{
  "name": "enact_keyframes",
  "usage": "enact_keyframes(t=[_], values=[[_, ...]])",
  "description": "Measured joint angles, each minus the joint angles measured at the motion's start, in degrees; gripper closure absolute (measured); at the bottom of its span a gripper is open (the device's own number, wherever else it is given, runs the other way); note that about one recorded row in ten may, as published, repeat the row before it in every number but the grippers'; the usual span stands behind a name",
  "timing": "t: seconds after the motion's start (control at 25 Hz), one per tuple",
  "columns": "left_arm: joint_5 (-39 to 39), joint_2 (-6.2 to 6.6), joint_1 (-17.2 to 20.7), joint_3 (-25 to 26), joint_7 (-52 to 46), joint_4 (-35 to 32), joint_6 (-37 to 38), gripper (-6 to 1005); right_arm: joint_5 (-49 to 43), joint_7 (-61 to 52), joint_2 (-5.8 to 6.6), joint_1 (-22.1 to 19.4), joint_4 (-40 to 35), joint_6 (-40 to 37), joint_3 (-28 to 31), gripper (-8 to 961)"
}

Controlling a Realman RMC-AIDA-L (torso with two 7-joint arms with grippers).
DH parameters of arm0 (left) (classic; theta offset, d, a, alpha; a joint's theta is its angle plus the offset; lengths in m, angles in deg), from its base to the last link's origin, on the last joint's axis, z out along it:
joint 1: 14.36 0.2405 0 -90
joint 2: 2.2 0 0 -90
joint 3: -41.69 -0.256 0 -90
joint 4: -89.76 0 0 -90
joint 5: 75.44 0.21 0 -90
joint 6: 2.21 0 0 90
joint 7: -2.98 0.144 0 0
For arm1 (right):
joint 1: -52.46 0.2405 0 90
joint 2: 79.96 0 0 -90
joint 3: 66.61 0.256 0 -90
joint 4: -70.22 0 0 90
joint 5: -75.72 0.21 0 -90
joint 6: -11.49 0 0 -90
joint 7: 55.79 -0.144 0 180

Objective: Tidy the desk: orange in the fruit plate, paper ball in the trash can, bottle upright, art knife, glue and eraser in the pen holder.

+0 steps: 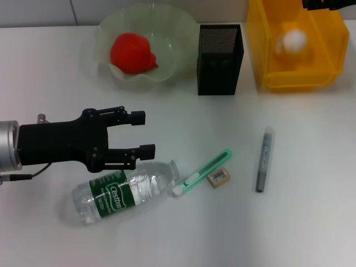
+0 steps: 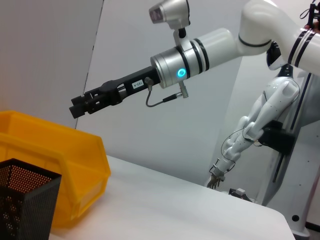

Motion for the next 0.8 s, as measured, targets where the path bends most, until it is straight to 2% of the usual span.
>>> enact_keyframes(t=[0.16,0.28,0.32,0.36,0.48,0.52,0.56,0.6,0.68,0.72,0.8], values=[[0.00,0.03,-0.04,0.00,-0.18,-0.01,0.06,321,6.11,1.57,-0.25,-1.86,0.33,2.49,0.31,141],[0.06,0.09,-0.05,0.00,-0.25,-0.37,0.09,323,20.80,8.95,0.29,-5.67,1.57,0.96,1.49,115],[0.11,0.09,-0.06,0.00,-0.28,-0.51,0.09,324,36.35,17.76,1.93,-8.73,5.79,-4.55,2.03,116],[0.15,0.09,-0.07,0.00,-0.33,-0.64,0.08,324,36.35,17.76,1.93,-8.73,5.79,-4.55,2.03,116],[0.16,0.10,-0.22,0.00,-0.41,-0.95,0.09,326,54.41,31.33,5.75,-11.09,17.62,-18.37,2.18,117],[0.20,0.09,-0.43,-0.03,-0.45,-1.16,0.08,327,61.20,40.07,8.14,-11.47,26.33,-28.79,2.05,117],[0.20,0.09,-0.43,-0.03,-0.45,-1.16,0.08,328,61.20,40.07,8.14,-11.47,26.33,-28.79,2.05,117],[0.26,0.09,-0.53,-0.09,-0.47,-1.20,0.07,328,62.70,44.61,9.11,-11.52,30.12,-32.81,1.92,117],[0.43,0.09,-0.91,-0.34,-0.60,-1.25,-0.02,330,62.24,51.05,10.06,-11.76,35.10,-37.90,1.64,118],[0.95,0.07,-1.31,-0.47,-1.07,-1.32,-0.15,330,56.99,55.04,9.88,-12.28,36.67,-39.95,1.64,118],[1.61,0.05,-1.64,-0.48,-1.69,-1.43,-0.25,332,53.54,55.65,9.50,-12.58,36.62,-39.77,1.80,118]])
